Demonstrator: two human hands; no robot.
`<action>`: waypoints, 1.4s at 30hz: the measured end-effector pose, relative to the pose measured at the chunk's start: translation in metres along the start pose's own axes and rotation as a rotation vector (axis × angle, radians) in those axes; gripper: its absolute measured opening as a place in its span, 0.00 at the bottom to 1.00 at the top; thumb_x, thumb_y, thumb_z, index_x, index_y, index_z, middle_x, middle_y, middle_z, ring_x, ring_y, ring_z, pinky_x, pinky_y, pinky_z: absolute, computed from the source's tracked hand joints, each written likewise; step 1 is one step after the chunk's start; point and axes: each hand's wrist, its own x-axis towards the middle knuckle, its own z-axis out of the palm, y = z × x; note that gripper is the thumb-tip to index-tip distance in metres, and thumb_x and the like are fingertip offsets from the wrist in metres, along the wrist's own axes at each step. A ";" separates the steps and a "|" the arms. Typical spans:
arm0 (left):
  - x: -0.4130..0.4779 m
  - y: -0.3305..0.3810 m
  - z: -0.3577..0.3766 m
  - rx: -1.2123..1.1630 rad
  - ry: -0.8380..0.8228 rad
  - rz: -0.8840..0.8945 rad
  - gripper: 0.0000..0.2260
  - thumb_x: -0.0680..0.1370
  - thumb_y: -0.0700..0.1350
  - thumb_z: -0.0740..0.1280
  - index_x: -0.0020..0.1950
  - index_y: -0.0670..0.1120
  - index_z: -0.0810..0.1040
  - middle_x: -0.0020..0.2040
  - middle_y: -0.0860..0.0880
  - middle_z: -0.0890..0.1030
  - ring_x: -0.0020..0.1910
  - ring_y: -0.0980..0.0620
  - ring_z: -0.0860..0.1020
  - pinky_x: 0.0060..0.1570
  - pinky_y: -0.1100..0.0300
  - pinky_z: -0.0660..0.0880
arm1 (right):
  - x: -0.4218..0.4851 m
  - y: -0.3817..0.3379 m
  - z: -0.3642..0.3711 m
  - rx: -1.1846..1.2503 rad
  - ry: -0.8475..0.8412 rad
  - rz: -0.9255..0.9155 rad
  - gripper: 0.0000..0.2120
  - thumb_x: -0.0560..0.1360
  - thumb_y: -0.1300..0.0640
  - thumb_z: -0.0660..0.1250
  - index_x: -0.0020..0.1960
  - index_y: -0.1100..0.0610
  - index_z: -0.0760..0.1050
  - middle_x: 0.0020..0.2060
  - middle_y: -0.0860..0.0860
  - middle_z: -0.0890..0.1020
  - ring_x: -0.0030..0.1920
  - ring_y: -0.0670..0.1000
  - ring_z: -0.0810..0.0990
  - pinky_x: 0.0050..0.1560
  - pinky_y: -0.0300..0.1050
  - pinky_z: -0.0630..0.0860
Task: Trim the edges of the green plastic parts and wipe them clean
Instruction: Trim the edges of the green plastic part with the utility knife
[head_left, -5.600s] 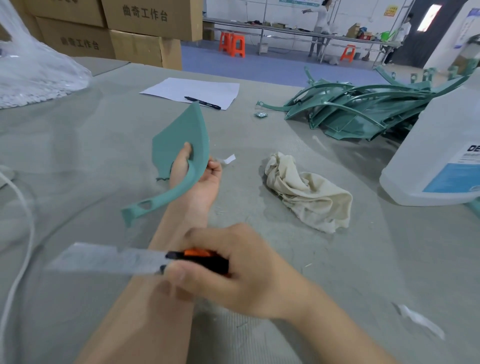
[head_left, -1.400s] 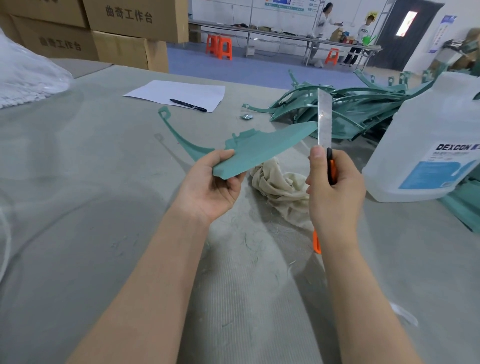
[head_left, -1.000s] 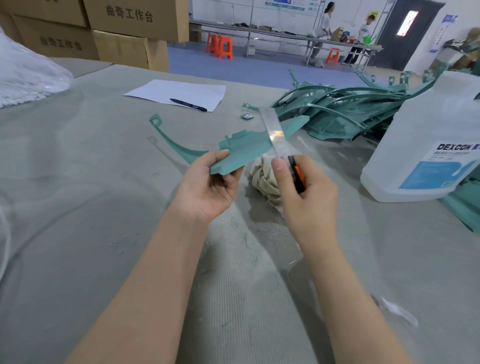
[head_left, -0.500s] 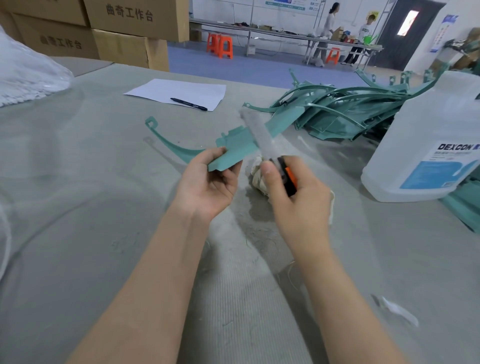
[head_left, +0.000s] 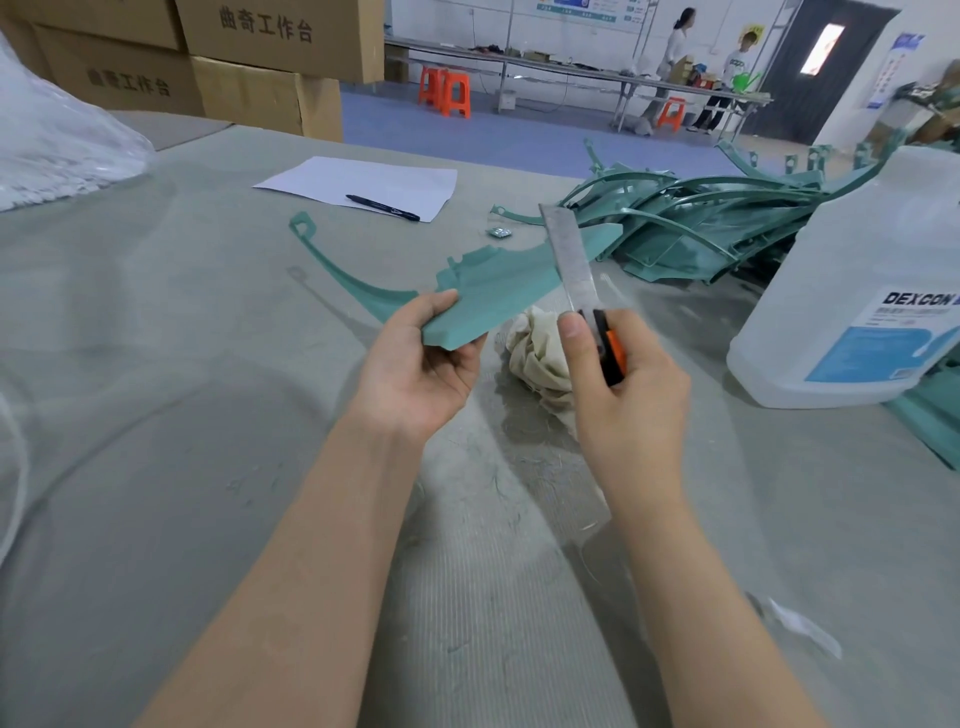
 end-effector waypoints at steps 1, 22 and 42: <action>0.000 0.000 0.000 -0.004 0.000 0.002 0.05 0.78 0.38 0.63 0.43 0.43 0.76 0.36 0.47 0.83 0.28 0.54 0.79 0.19 0.70 0.69 | 0.000 0.000 0.000 0.004 -0.003 -0.001 0.11 0.78 0.46 0.65 0.42 0.51 0.73 0.25 0.41 0.71 0.29 0.41 0.70 0.31 0.32 0.63; 0.001 0.002 -0.003 -0.031 0.073 0.077 0.11 0.79 0.41 0.61 0.37 0.41 0.75 0.31 0.46 0.78 0.25 0.52 0.78 0.28 0.65 0.75 | -0.018 -0.012 0.018 -0.100 -0.296 -0.268 0.15 0.76 0.40 0.63 0.44 0.52 0.77 0.25 0.38 0.66 0.28 0.39 0.68 0.31 0.41 0.65; -0.004 0.001 0.003 0.070 0.088 0.246 0.07 0.78 0.38 0.64 0.41 0.45 0.76 0.31 0.51 0.83 0.28 0.57 0.81 0.24 0.67 0.73 | 0.000 0.000 0.000 -0.058 -0.133 0.059 0.12 0.78 0.43 0.63 0.38 0.45 0.70 0.26 0.42 0.73 0.31 0.43 0.70 0.31 0.35 0.63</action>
